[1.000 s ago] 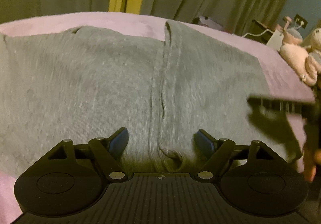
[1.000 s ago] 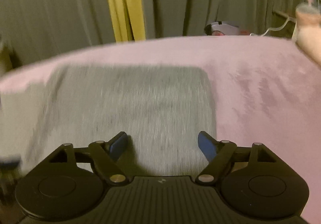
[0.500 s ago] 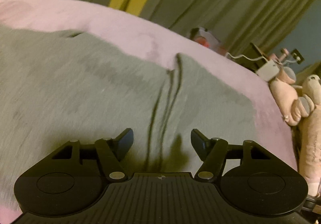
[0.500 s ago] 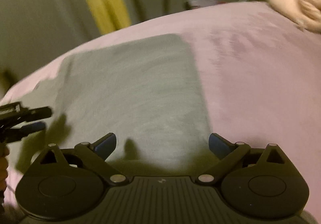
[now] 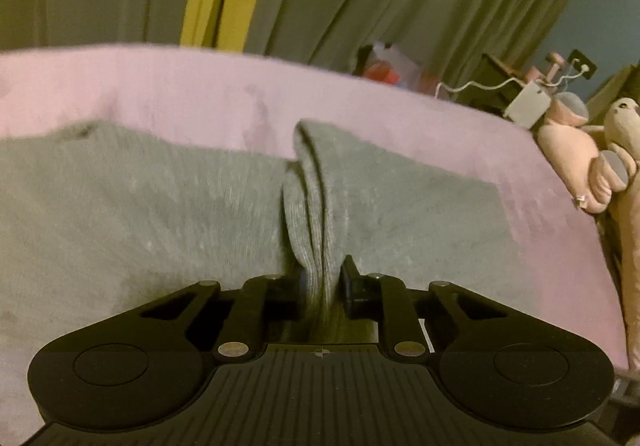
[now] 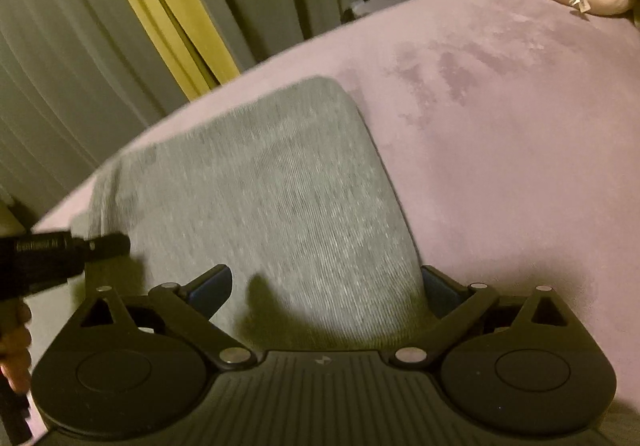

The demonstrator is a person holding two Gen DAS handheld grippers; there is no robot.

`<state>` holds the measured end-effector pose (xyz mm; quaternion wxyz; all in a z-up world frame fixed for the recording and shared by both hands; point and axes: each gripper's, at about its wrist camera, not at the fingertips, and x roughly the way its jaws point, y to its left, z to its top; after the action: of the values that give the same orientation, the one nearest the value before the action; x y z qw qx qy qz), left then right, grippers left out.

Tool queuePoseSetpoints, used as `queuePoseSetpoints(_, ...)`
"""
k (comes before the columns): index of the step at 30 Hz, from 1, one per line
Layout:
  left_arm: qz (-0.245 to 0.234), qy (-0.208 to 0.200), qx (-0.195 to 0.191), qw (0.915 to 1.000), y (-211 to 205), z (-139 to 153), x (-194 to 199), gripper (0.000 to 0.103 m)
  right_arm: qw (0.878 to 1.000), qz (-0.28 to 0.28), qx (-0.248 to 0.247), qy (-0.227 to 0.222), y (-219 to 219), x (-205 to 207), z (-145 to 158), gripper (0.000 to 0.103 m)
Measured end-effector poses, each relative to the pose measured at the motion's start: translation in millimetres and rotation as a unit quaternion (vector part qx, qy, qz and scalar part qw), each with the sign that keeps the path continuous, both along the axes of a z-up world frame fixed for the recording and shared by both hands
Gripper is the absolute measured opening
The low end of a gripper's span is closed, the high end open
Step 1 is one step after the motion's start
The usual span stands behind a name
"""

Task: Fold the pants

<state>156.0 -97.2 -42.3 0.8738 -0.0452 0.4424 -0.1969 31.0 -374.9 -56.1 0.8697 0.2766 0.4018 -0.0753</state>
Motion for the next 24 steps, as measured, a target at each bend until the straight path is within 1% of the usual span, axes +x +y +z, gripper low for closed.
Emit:
queuePoseSetpoints(2, 0.000, -0.019, 0.011, 0.9998, 3, 9, -8, 0.019, 1.000, 0.012, -0.003, -0.027, 2, -4, 6, 0.099)
queuePoseSetpoints(5, 0.016, -0.042, 0.031, 0.9985, 15, 18, -14, 0.019, 0.997, 0.048, -0.010, -0.056, 11, -6, 13, 0.099)
queuePoseSetpoints(6, 0.022, -0.044, 0.036, 0.9981, 20, 19, -14, 0.019, 0.996, 0.063, -0.012, -0.065, 14, -6, 15, 0.099)
queuePoseSetpoints(7, 0.033, -0.038, 0.039, 0.9979, 27, 16, -11, 0.020, 0.994, 0.080, -0.016, -0.071, 19, -6, 17, 0.099)
queuePoseSetpoints(9, 0.053, 0.001, 0.039, 0.9978, 39, 5, -1, 0.027, 0.993, 0.100, -0.035, -0.059, 27, 0, 14, 0.099)
queuePoseSetpoints(10, 0.059, 0.021, 0.035, 0.9974, 44, -1, 1, 0.029, 0.992, 0.104, -0.051, -0.039, 31, 5, 11, 0.099)
queuePoseSetpoints(11, 0.065, 0.028, 0.035, 0.9969, 49, -5, 0, 0.033, 0.993, 0.103, -0.062, -0.020, 33, 9, 8, 0.099)
queuePoseSetpoints(12, 0.066, 0.025, 0.031, 0.9970, 52, -7, -3, 0.033, 0.993, 0.099, -0.069, -0.002, 34, 13, 4, 0.098)
queuePoseSetpoints(13, 0.069, 0.021, 0.024, 0.9971, 55, -5, -7, 0.035, 0.993, 0.094, -0.067, 0.004, 33, 15, 3, 0.093)
queuePoseSetpoints(14, 0.076, 0.021, 0.022, 0.9967, 57, -4, -10, 0.041, 0.994, 0.088, -0.061, -0.003, 30, 14, 4, 0.088)
queuePoseSetpoints(15, 0.084, 0.019, 0.020, 0.9961, 59, -1, -13, 0.043, 0.995, 0.082, -0.056, -0.018, 27, 12, 7, 0.080)
queuePoseSetpoints(17, 0.097, 0.010, 0.015, 0.9951, 67, 3, -17, 0.045, 0.994, 0.074, -0.055, -0.062, 23, 3, 15, 0.065)
queuePoseSetpoints(18, 0.102, 0.005, 0.016, 0.9947, 72, 5, -18, 0.047, 0.993, 0.073, -0.058, -0.073, 22, 1, 16, 0.051)
queuePoseSetpoints(19, 0.111, -0.002, 0.022, 0.9936, 76, 7, -19, 0.048, 0.993, 0.071, -0.066, -0.074, 23, 0, 17, 0.046)
queuePoseSetpoints(20, 0.118, -0.009, 0.026, 0.9926, 80, 8, -20, 0.051, 0.993, 0.074, -0.067, -0.069, 24, 1, 15, 0.044)
queuePoseSetpoints(22, 0.137, -0.018, 0.040, 0.9897, 85, 10, -20, 0.052, 0.993, 0.080, -0.072, -0.046, 26, 7, 11, 0.038)
queuePoseSetpoints(24, 0.161, -0.014, 0.044, 0.9859, 96, 11, -19, 0.053, 0.992, 0.088, -0.088, -0.012, 33, 17, 5, 0.038)
